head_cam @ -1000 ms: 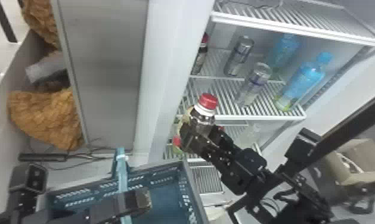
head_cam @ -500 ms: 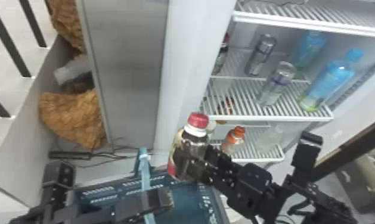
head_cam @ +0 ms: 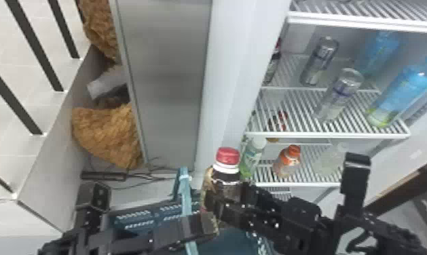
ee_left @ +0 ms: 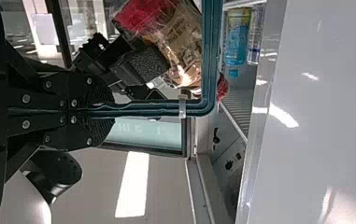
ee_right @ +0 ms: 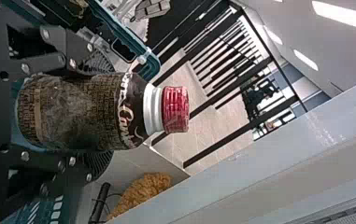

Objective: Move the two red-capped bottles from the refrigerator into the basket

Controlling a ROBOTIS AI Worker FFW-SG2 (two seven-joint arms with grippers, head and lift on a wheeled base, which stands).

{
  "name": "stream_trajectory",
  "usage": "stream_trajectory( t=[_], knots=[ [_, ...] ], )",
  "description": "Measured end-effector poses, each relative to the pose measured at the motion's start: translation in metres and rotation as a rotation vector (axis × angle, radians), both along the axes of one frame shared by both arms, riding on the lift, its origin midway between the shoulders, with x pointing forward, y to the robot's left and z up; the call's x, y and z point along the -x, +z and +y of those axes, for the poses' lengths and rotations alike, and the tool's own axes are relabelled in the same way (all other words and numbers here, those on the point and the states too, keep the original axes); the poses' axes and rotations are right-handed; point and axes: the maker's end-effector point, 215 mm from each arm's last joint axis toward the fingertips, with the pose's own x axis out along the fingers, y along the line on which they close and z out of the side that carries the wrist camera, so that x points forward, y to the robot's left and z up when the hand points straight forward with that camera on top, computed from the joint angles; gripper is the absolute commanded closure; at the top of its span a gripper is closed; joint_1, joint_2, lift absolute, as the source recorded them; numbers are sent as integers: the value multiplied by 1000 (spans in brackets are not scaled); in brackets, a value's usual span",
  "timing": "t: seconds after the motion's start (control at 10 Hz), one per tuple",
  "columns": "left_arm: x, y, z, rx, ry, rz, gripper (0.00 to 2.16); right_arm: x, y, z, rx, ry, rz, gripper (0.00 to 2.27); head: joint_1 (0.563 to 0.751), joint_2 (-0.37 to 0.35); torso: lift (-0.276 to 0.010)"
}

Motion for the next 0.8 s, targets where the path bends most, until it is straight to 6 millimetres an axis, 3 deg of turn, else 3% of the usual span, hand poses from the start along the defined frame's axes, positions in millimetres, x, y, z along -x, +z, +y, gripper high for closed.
stream_trajectory(
  t=[0.1,0.5,0.8],
  knots=[
    [0,0,0,0,0,0,1204,0,0,0,-3,1,3,65,695,-126,0],
    [0,1,0,4,0,0,1204,-6,12,4,-67,-6,-24,136,695,-116,0],
    [1,1,0,4,0,2,1204,-23,27,-16,-53,-70,-97,131,695,-147,0]
  ],
)
